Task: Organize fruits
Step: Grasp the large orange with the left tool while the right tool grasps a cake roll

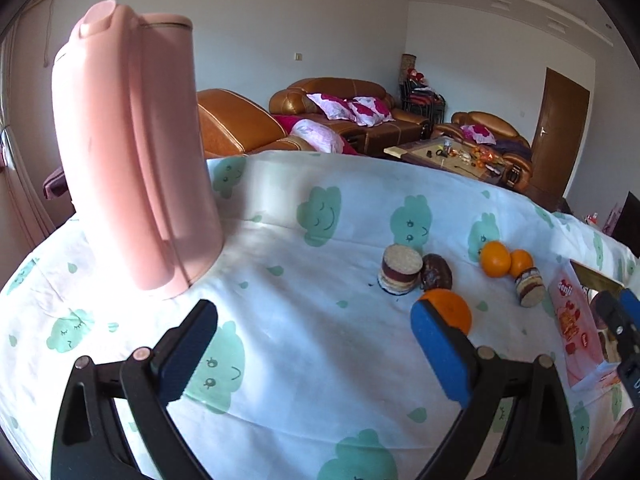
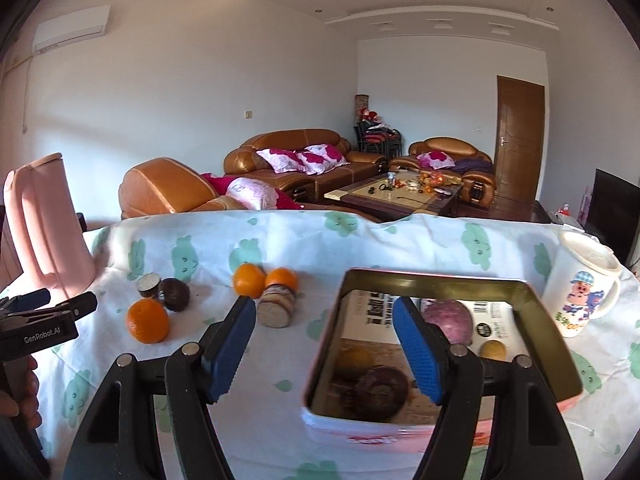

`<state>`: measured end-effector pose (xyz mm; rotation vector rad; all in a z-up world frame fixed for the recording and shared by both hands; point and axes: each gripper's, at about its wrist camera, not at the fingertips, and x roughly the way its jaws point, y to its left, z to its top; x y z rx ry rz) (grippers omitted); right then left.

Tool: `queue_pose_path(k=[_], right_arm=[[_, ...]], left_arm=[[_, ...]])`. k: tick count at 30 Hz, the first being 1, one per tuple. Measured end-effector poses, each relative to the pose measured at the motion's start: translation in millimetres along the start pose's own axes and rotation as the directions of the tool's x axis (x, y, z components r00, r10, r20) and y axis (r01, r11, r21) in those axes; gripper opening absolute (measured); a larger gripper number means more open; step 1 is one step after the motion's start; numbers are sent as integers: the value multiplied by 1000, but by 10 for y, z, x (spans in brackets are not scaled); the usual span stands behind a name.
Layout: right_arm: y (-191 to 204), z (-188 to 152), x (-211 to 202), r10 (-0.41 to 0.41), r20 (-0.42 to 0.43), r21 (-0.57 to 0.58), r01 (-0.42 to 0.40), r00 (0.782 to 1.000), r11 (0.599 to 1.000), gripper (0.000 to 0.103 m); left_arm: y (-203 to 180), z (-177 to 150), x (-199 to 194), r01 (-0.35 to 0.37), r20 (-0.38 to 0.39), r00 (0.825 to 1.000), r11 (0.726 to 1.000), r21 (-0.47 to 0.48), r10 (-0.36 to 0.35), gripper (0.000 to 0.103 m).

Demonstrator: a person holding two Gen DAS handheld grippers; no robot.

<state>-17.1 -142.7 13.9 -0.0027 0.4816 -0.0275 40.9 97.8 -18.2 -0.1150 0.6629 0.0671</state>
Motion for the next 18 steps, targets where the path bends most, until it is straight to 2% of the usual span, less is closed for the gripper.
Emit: queue_pose_path(k=[4, 8, 9, 10, 12, 14, 16, 18], right_arm=[[256, 75, 273, -16, -63, -78, 11, 998, 997, 71], [412, 167, 639, -30, -155, -133, 9, 987, 991, 68], [453, 175, 737, -50, -177, -157, 22, 983, 987, 63], [493, 169, 832, -63, -206, -175, 27, 976, 984, 55], [546, 150, 1042, -78, -285, -197, 22, 955, 980, 50], [587, 148, 1158, -138, -313, -235, 64, 940, 970, 50], [586, 142, 1265, -169, -349, -250, 83, 922, 965, 50], [550, 169, 1309, -173, -367, -233, 90, 914, 968, 49]], left_arm=[[-78, -15, 39, 32, -20, 999, 999, 12, -32, 99], [-142, -13, 40, -3, -16, 1000, 999, 53, 4, 99], [-129, -6, 43, -5, -19, 1000, 999, 53, 6, 99], [-117, 1, 50, -5, -23, 1000, 999, 48, 6, 99], [-86, 16, 62, 0, -27, 1000, 1000, 31, 1, 99], [-56, 26, 67, 2, -27, 1000, 1000, 20, -1, 99], [-41, 25, 54, -2, -23, 1000, 1000, 21, 2, 99], [-56, 20, 47, 0, -23, 1000, 1000, 30, 1, 99]])
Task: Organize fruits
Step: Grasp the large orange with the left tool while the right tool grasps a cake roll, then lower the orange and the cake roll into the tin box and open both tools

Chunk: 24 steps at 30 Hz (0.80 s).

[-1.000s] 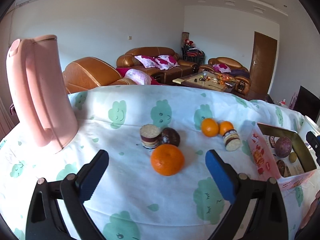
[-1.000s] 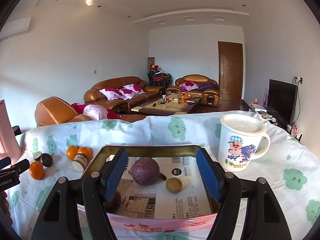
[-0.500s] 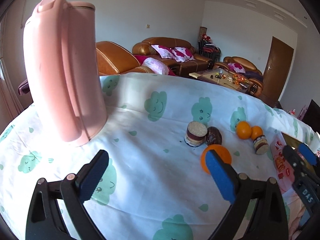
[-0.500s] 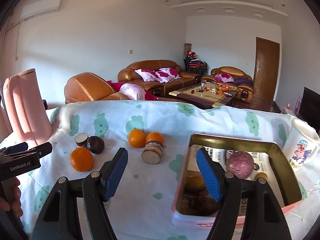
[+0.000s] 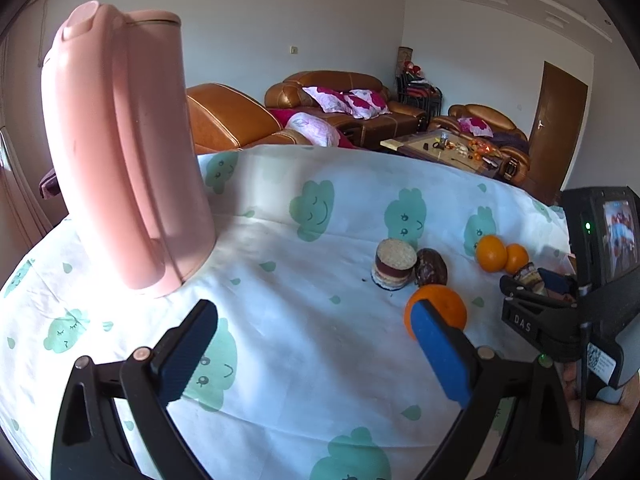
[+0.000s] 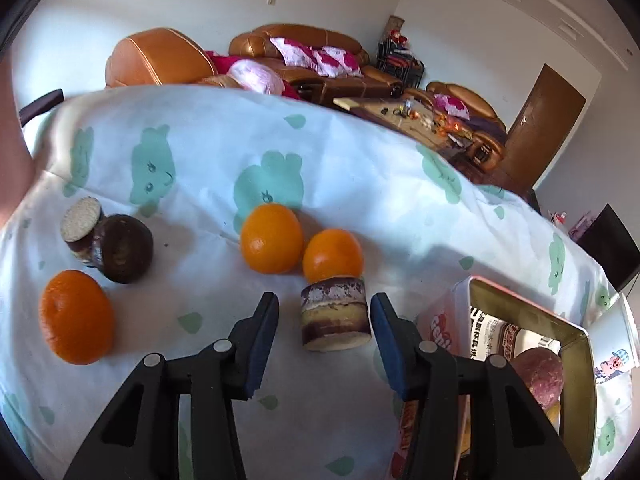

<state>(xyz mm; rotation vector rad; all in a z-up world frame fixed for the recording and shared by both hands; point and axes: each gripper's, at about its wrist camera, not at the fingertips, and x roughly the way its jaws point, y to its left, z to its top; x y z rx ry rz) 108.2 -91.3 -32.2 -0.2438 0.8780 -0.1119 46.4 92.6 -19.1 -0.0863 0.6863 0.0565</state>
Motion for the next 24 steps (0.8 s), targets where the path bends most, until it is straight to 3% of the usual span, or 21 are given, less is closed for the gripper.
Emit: queue_pose_path(k=[3, 5, 7, 10, 13, 17, 24], right_arm=[[-31, 41, 3, 18, -25, 12, -18, 1000, 1000, 47], [-45, 28, -29, 36, -29, 7, -35, 999, 999, 35], [-84, -55, -104, 79, -8, 23, -79, 997, 997, 35], [-169, -219, -352, 151, 104, 48, -157, 983, 986, 35], [-283, -411, -693, 221, 233, 56, -240, 947, 969, 35], [-403, -664, -1043, 190, 339, 35, -214, 921, 976, 36], [-821, -832, -1209, 125, 417, 138, -198, 900, 970, 36]], left_arm=[[-23, -4, -3, 6, 1, 1000, 1000, 15, -6, 99], [-32, -10, 0, 14, 0, 1000, 1000, 20, -14, 99], [-30, -10, 6, 26, -1, 1000, 1000, 17, -26, 99], [-53, -15, -13, 63, 11, 998, 998, 25, -63, 99], [-105, -35, -36, 124, 18, 992, 991, 43, -125, 99], [-300, -49, -26, 180, 12, 983, 980, 83, -182, 98], [-726, 48, 349, 142, -119, 985, 978, 151, -125, 84]])
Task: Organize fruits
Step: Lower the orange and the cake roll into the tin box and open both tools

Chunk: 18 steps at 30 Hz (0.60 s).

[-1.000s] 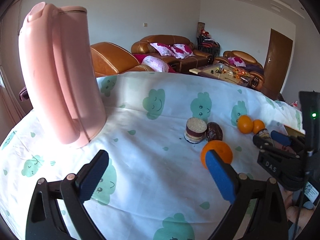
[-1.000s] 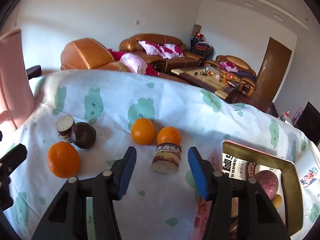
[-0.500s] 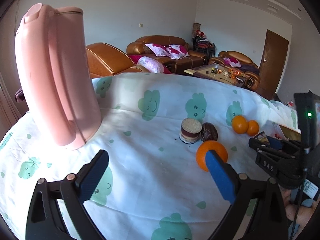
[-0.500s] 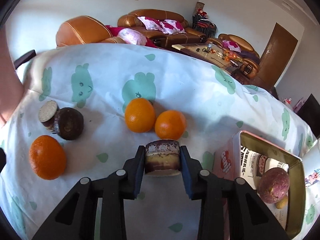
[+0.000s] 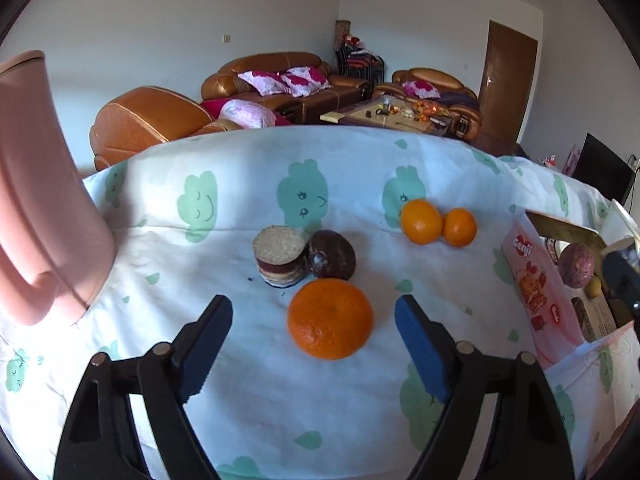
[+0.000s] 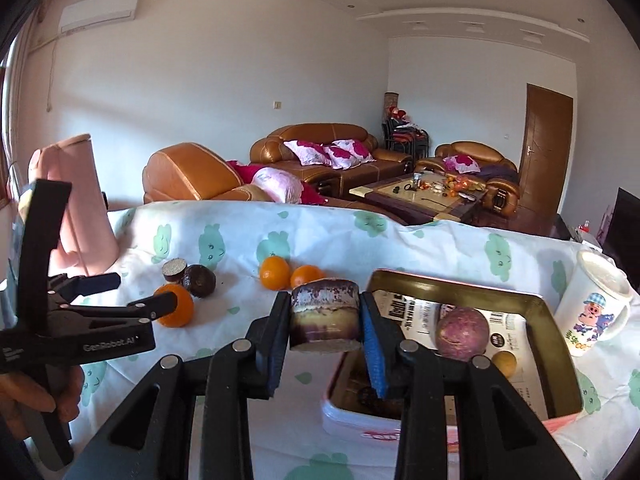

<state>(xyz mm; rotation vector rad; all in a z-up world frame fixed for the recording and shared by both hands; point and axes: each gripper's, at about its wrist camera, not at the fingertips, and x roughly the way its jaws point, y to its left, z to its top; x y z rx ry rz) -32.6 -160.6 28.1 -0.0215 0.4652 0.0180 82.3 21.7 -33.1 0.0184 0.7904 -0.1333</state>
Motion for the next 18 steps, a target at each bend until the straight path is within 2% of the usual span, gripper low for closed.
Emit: queue_pose_path(k=[3, 5, 7, 8, 9, 11, 13, 15, 18], right_arm=[[-109, 25, 5, -14, 4, 23, 14, 1000, 1000, 36], [-188, 28, 11, -7, -9, 47, 7, 1000, 999, 36], [-232, 13, 54, 3, -25, 71, -2, 1000, 998, 36], [-264, 14, 67, 9, -32, 81, -6, 999, 997, 36], [-280, 4, 82, 14, -39, 91, -11, 999, 996, 36], [-298, -6, 106, 18, -48, 102, -13, 999, 995, 36], [-311, -13, 100, 16, -47, 108, -11, 999, 994, 36], [-317, -6, 82, 12, -38, 110, -8, 999, 994, 36], [-319, 16, 37, 12, -17, 108, -10, 1000, 994, 36]], left_arm=[[-16, 51, 219, -38, -70, 997, 999, -17, 37, 75], [-20, 55, 340, -31, -125, 992, 999, -23, 28, 70], [-29, 58, 317, -9, -111, 994, 1000, -23, 6, 59], [-25, 57, 310, -4, -108, 994, 1000, -27, 2, 58], [-15, 58, 299, 4, -103, 995, 999, -34, -7, 49], [30, 49, 265, 16, -93, 995, 998, -59, -21, 50], [104, 47, 196, 18, -61, 998, 996, -92, -24, 49], [158, 31, 43, 16, 14, 1000, 993, -120, -15, 49], [194, -14, -197, 29, 121, 993, 988, -154, -10, 49]])
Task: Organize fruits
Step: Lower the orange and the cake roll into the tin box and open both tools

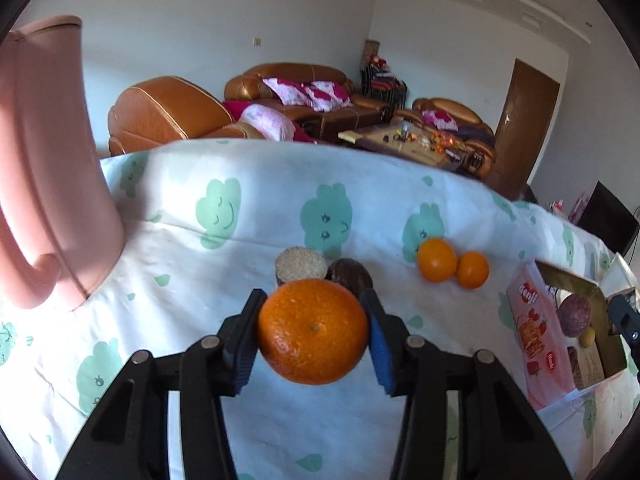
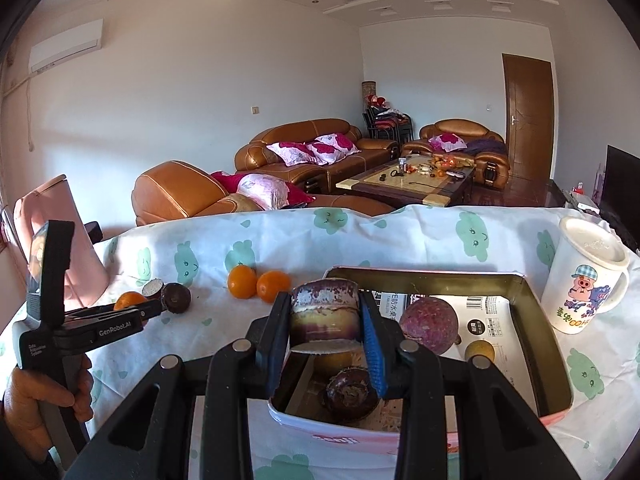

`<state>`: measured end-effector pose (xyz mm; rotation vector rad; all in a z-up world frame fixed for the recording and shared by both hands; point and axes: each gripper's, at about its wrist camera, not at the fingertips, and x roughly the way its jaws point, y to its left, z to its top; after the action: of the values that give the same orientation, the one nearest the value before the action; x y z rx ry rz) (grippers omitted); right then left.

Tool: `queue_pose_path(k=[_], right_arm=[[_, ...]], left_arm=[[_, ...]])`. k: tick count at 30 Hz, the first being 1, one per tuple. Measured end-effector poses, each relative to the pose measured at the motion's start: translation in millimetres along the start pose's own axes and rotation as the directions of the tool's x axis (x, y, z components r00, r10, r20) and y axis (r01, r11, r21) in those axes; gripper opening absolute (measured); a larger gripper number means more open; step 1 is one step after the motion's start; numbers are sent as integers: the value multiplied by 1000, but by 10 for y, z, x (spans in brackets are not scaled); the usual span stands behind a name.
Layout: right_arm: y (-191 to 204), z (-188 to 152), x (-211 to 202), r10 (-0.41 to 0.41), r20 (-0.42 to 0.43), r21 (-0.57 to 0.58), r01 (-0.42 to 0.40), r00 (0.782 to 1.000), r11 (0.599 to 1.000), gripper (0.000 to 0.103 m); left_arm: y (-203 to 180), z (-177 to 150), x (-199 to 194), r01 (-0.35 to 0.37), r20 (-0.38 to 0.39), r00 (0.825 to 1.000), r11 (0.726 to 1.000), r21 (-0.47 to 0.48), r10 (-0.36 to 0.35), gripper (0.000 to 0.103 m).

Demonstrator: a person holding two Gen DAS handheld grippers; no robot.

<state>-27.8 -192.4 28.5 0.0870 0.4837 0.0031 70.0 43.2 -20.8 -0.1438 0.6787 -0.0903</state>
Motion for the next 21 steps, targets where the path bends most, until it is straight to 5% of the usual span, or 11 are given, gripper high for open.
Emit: queue_pose_path(k=[4, 13, 21], right_arm=[[-38, 66, -96, -16, 43, -20, 17, 999, 1000, 36], [-541, 132, -205, -114, 93, -35, 117, 989, 992, 36], [-979, 165, -211, -157, 92, -20, 160, 983, 987, 36]], left_arm=[[3, -66, -191, 54, 55, 997, 998, -35, -52, 49], [-429, -145, -440, 99, 144, 984, 993, 63, -107, 49], [-1007, -155, -394, 155, 137, 975, 976, 156, -176, 49]])
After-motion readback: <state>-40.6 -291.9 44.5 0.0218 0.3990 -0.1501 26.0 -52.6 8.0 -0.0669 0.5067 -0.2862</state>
